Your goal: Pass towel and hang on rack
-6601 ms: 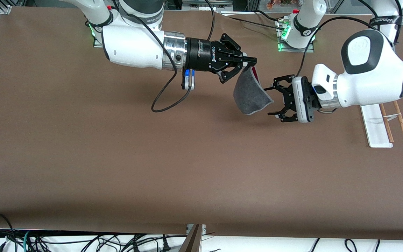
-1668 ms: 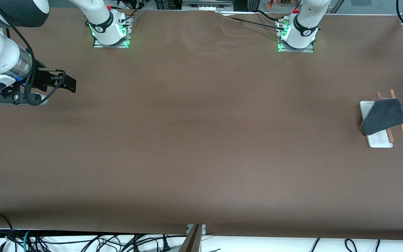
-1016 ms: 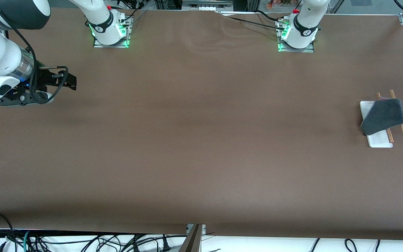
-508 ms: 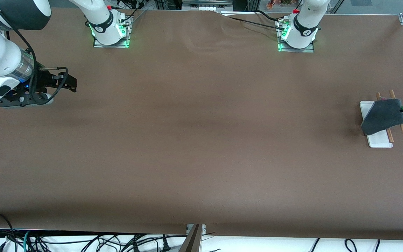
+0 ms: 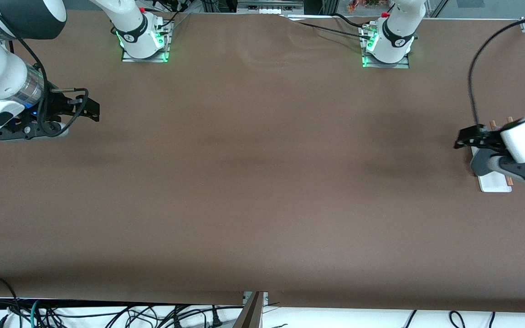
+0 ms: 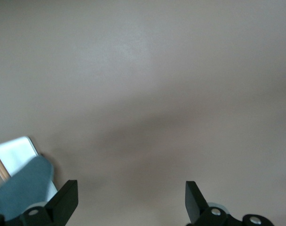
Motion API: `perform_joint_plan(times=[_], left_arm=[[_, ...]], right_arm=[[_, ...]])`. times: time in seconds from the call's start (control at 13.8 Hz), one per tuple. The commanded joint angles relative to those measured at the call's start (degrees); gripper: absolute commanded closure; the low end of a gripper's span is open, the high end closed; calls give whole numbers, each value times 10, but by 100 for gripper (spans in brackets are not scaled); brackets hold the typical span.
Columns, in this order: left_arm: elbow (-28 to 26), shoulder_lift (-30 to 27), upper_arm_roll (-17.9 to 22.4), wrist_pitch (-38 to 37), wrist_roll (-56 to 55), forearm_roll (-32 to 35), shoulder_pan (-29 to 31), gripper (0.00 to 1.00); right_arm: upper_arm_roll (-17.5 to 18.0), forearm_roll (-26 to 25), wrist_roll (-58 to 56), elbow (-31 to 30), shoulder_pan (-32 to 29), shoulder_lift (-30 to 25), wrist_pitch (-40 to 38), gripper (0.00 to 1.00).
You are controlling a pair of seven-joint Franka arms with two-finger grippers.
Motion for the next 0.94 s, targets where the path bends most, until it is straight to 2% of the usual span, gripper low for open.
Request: perform_joint_plan(times=[0.0,0.15,0.29,0.36,0.51,0.87], left_arm=[[-54,-75,138,5,-84,-64,-106,0],[-94,-119,238,17,-87,-66,-184,0],[-144,-165,304,43,-86,-66,-246,0],[-175,-184,319,69,-83,-68,-263,0],[-240,-221,325,136,-88,-68,-279,0],[-240,-222,324,141,-87,-70,-279,0]], right_arm=[[1,-5,-5,10,0,2,-2,1],[1,-5,-10,10,-1,2,-3,1],[1,-4,-11,9,-4,2,-2,1],[1,-4,-11,9,-4,3,-2,1],[0,-5,-11,9,-4,3,-2,1],[0,-4,-11,9,-5,6,-2,1]])
